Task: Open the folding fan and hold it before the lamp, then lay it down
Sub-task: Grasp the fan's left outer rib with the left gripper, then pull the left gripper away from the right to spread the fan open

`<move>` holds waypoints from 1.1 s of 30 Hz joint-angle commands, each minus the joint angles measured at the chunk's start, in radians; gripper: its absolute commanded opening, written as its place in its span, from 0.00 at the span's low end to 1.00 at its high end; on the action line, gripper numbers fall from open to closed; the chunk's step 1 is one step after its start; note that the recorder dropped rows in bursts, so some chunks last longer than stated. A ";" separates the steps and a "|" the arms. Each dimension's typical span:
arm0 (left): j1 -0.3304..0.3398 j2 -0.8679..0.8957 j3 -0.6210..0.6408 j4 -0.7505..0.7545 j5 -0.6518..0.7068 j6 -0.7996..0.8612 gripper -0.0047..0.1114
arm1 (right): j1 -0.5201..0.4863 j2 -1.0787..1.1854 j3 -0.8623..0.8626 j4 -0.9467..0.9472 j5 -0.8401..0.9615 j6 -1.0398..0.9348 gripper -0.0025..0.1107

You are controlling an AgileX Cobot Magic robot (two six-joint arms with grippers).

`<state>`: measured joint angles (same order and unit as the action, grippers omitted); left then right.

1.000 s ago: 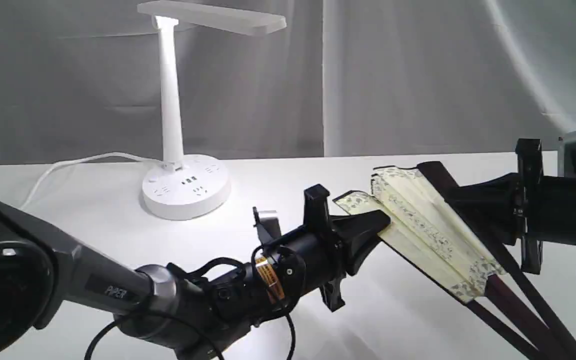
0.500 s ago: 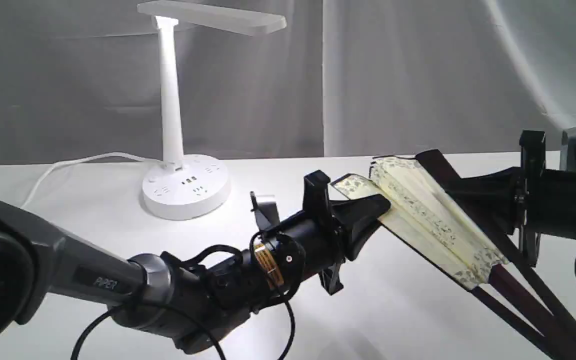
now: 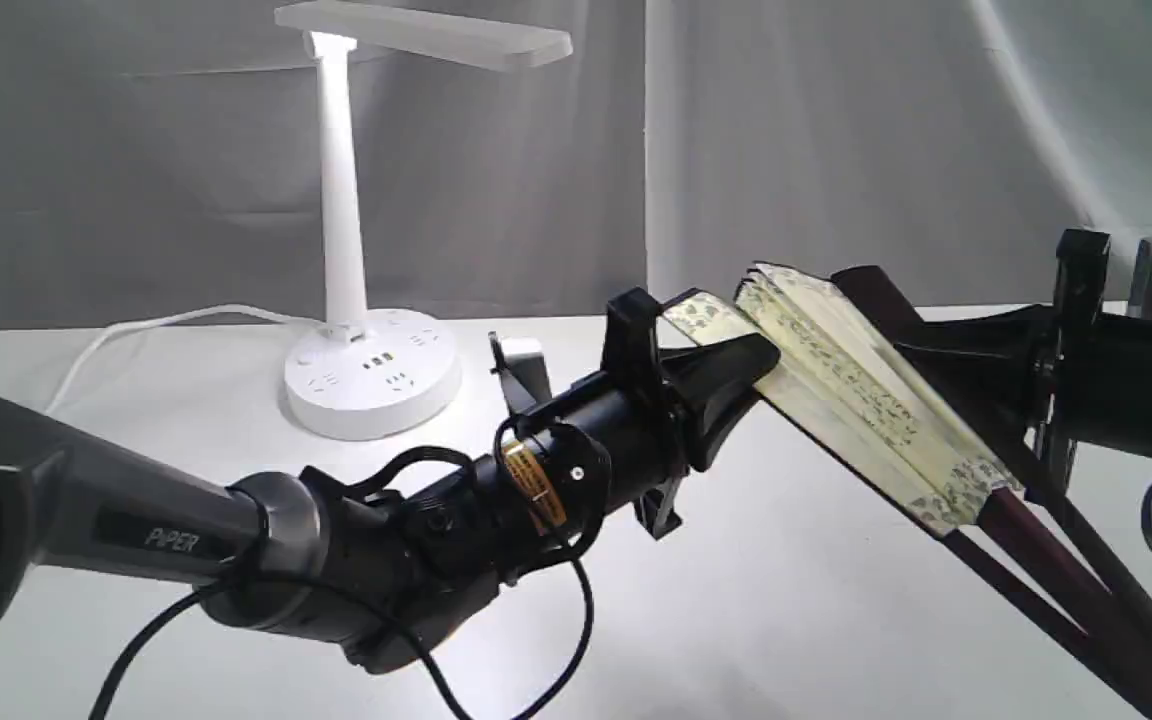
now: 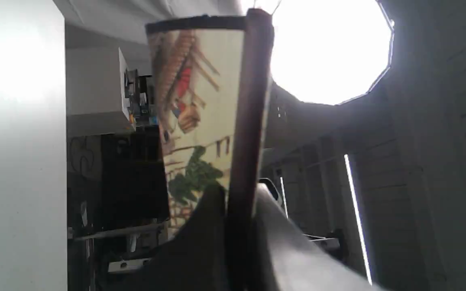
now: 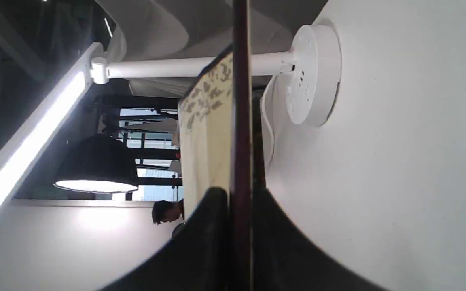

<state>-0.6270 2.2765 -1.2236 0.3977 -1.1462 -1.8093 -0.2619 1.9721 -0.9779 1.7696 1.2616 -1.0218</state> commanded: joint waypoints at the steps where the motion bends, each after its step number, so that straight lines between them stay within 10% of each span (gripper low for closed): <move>1: 0.000 -0.031 -0.001 -0.110 -0.075 -0.006 0.04 | -0.007 -0.004 -0.001 -0.025 -0.040 -0.018 0.02; 33: -0.025 -0.206 0.428 -0.622 -0.075 0.137 0.04 | -0.195 -0.001 -0.077 -0.025 -0.089 0.061 0.02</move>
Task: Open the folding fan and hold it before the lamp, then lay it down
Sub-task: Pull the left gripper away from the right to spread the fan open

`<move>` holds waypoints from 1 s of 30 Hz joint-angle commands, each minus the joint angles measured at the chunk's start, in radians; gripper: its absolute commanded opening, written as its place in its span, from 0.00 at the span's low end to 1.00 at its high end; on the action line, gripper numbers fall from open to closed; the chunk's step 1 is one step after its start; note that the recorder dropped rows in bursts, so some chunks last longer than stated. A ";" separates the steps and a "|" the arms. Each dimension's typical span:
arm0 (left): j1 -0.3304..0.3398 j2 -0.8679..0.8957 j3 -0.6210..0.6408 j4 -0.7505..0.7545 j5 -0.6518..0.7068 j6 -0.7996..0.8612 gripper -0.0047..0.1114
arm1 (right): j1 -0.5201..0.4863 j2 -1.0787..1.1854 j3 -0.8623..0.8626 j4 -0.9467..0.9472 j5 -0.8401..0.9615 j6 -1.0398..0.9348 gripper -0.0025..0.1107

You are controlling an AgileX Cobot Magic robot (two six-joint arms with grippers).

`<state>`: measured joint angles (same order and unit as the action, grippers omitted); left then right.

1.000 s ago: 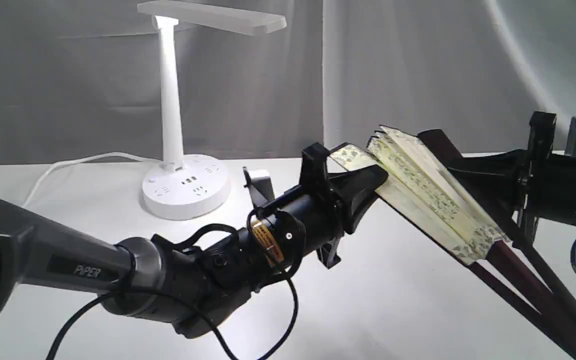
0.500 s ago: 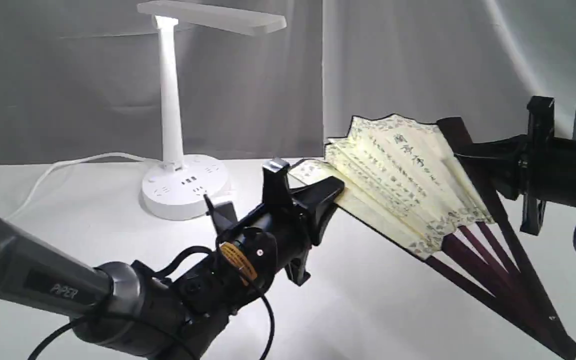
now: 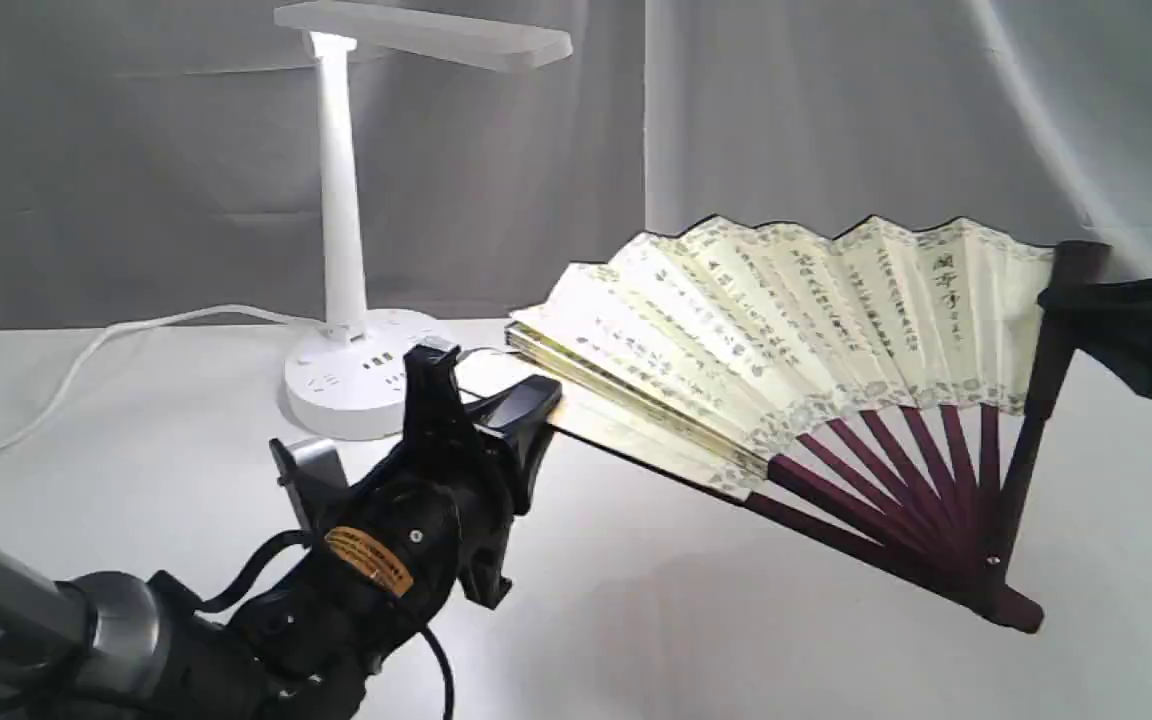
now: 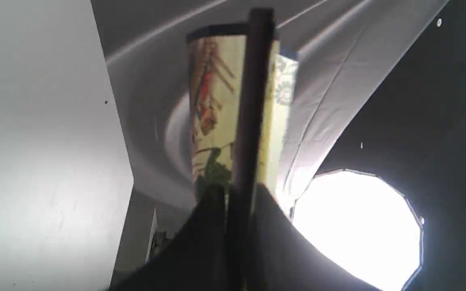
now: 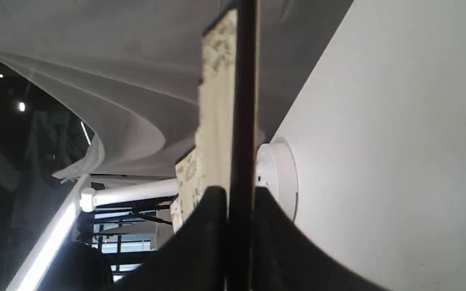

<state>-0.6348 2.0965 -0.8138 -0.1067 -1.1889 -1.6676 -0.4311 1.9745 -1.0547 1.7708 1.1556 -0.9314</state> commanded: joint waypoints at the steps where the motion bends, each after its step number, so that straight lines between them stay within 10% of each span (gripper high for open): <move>1: -0.029 -0.028 0.024 -0.143 -0.032 -0.005 0.04 | -0.034 -0.004 -0.001 -0.026 0.017 -0.029 0.02; 14: -0.289 -0.032 0.046 -0.741 -0.032 0.054 0.04 | -0.164 -0.004 -0.001 -0.147 0.024 0.030 0.02; 30: -0.394 -0.034 0.046 -1.045 -0.032 0.054 0.04 | -0.247 -0.004 -0.001 -0.148 0.022 0.050 0.02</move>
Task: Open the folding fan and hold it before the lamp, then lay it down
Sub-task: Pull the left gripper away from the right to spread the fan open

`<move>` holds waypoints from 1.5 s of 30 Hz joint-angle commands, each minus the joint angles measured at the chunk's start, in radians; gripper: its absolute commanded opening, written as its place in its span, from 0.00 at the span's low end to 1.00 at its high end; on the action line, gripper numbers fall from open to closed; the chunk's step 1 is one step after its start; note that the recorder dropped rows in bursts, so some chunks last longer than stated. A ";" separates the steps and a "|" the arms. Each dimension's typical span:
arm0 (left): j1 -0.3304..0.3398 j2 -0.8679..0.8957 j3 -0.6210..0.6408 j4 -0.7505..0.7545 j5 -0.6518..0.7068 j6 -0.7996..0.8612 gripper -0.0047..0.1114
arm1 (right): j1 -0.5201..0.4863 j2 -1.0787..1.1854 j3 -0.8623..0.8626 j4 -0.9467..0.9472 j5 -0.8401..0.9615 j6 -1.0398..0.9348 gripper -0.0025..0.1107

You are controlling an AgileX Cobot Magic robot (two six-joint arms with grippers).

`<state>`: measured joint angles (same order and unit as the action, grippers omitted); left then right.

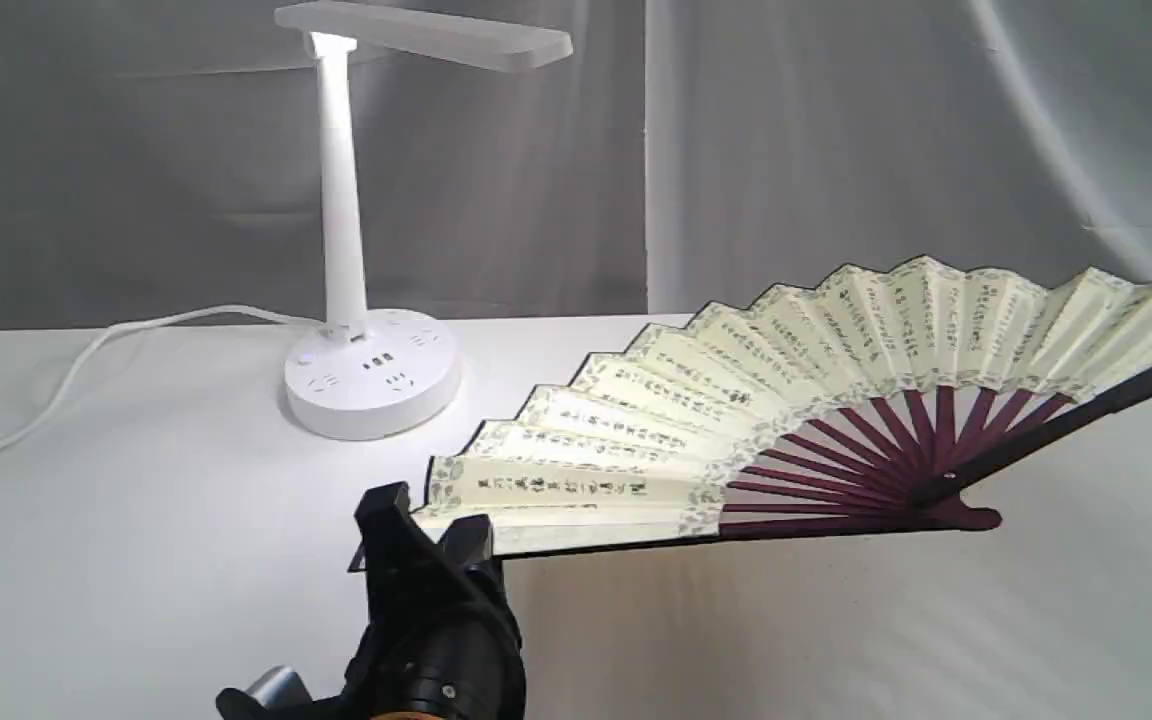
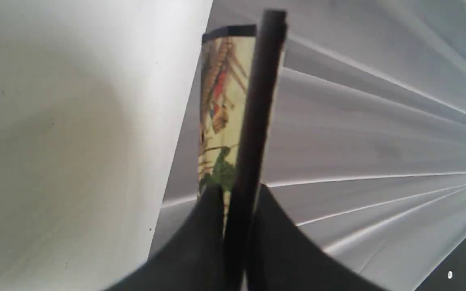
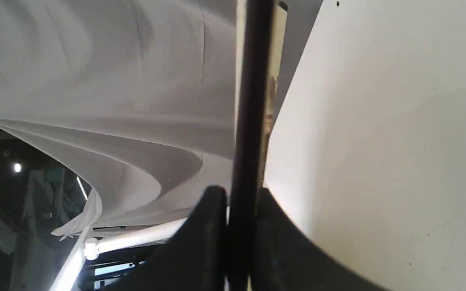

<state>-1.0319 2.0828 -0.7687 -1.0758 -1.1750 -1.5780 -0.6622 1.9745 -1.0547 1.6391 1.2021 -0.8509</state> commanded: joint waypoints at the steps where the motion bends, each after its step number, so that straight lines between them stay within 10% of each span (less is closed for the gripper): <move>1: 0.003 -0.020 0.001 -0.076 -0.046 -0.035 0.04 | -0.016 -0.004 -0.001 -0.017 -0.029 -0.031 0.02; 21: 0.028 -0.111 0.065 -0.125 -0.046 0.062 0.04 | 0.013 -0.004 -0.001 0.008 0.013 -0.031 0.02; 45: 0.390 -0.478 0.343 0.115 -0.046 0.202 0.04 | 0.370 -0.004 -0.001 0.105 -0.031 -0.030 0.02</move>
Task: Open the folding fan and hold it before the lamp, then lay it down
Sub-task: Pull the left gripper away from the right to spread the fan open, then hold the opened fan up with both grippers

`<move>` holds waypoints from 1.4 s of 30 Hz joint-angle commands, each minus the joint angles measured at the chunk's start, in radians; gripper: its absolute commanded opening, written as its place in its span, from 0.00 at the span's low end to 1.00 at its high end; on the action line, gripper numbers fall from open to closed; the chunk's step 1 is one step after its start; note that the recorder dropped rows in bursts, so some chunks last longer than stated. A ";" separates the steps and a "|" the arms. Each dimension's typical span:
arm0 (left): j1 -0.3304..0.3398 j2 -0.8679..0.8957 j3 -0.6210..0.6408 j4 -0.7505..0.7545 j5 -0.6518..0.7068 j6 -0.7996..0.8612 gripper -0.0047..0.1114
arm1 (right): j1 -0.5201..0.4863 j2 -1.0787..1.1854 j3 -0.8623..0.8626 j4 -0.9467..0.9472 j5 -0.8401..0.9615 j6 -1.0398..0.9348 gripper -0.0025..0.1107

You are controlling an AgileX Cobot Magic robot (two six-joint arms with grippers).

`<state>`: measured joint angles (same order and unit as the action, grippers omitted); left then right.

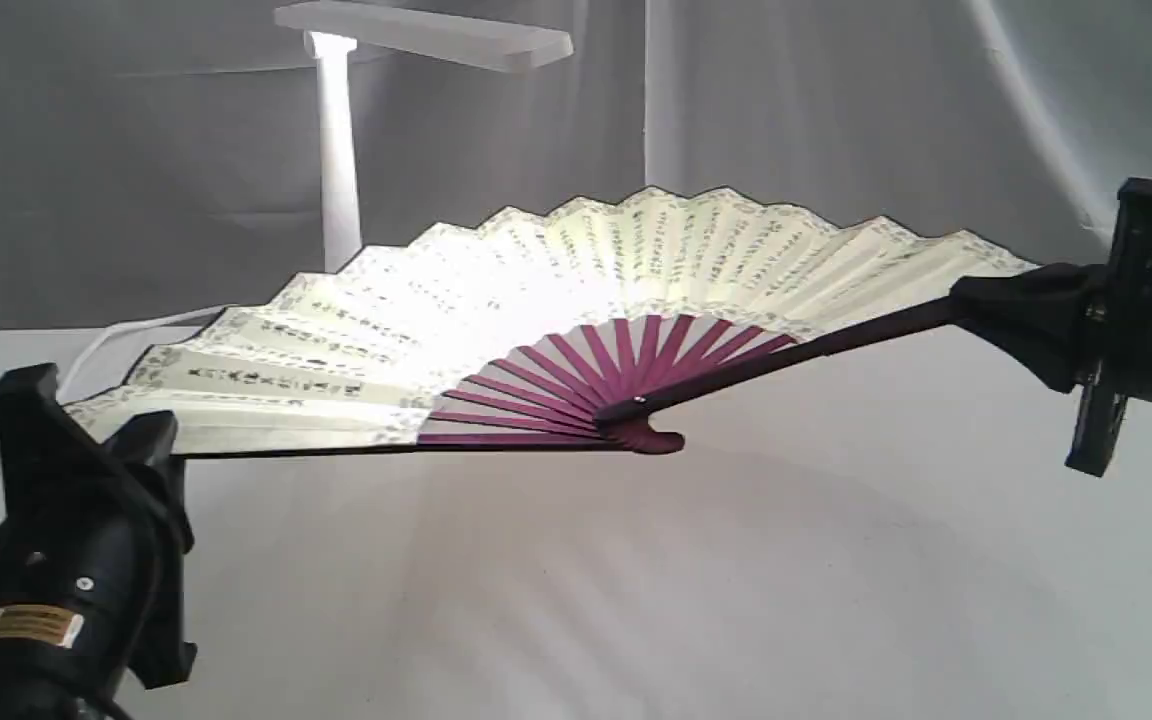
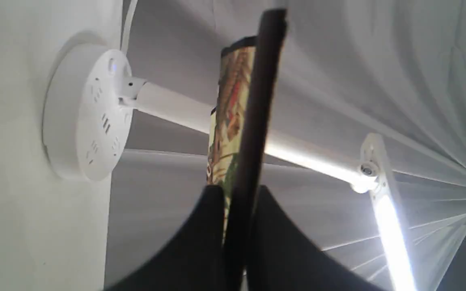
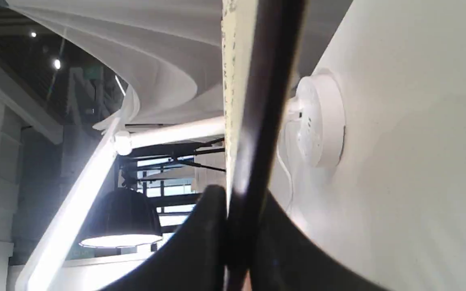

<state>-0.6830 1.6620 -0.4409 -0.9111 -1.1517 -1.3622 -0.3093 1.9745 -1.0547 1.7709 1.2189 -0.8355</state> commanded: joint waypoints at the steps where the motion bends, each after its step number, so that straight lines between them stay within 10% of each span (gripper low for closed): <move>1: 0.051 -0.071 0.018 -0.050 -0.069 0.005 0.04 | 0.029 -0.004 -0.001 -0.026 -0.050 -0.042 0.02; 42: 0.102 -0.278 0.030 -0.051 0.031 0.168 0.04 | 0.080 -0.178 -0.007 -0.026 -0.144 0.058 0.02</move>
<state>-0.5932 1.4034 -0.4100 -0.8952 -1.0674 -1.1711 -0.2220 1.8004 -1.0594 1.7727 1.1339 -0.7312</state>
